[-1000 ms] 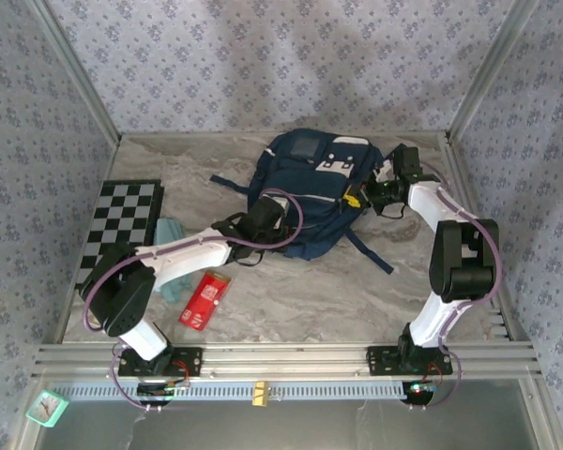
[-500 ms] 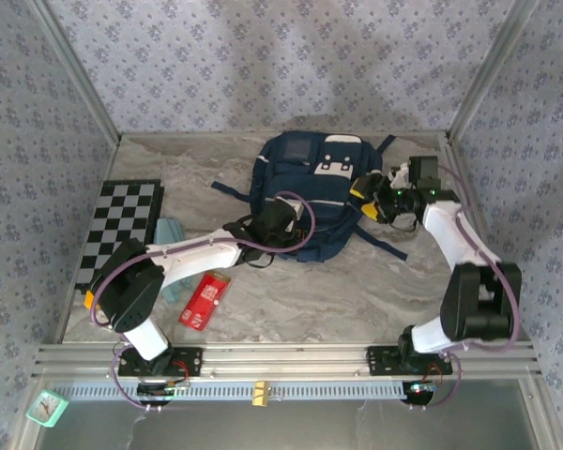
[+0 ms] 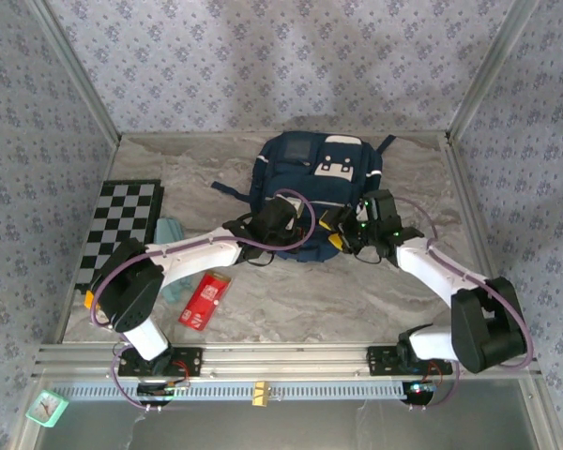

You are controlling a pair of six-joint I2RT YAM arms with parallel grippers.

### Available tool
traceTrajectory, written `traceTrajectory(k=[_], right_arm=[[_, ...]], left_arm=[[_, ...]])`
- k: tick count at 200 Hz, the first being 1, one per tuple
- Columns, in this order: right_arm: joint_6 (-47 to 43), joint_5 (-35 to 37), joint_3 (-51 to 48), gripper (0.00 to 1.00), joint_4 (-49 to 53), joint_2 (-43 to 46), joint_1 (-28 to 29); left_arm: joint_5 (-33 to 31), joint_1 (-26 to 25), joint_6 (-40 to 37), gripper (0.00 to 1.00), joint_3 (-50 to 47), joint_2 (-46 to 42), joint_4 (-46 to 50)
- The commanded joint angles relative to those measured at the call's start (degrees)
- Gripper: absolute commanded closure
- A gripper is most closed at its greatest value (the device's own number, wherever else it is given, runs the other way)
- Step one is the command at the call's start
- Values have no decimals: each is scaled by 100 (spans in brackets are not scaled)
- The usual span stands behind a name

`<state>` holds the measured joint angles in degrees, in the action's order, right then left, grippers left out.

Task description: Pack the student bag

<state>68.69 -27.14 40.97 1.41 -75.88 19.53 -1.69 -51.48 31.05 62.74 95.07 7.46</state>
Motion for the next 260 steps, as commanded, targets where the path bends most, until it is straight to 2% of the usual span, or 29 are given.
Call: traceTrajectory(k=[1,20,68,93,119,133,172,199,216,235,260], right_arm=[[638,485,26,43,-885,-246,97],[729,701,161,46,-970,-458,237],[1064,1698,-28,62,-1420,-641,591],[769,2016,33,76,-1143,-516,524],[17,1871,222,100,-524,-359,221],[-357,1529,198,100,-463,-243,-39],[-1175,-156,299,100,-185,73,-1260],[-1848,-1470,1128,100,594,-559,-2054],[-1847,-1991,1416,100,589,-983,-2258],[-1901,-1990,1571,100,709,-1090,-2088],[-1826,-1541,1433,69,869,-845,-1718]], left_arm=[[124,24,-46,100,187,89,-158],[143,24,-46,100,233,124,-127],[170,23,-88,100,243,139,-143],[169,19,-180,100,255,79,12],[-129,-74,-168,100,107,-176,304],[-235,-124,-179,100,-107,-337,332],[-876,-120,-107,100,-528,-567,846],[-1131,72,-204,100,-814,-630,769],[-904,341,-221,100,-827,-580,615],[-650,446,-301,100,-733,-526,382],[-397,440,-354,100,-684,-532,18]])
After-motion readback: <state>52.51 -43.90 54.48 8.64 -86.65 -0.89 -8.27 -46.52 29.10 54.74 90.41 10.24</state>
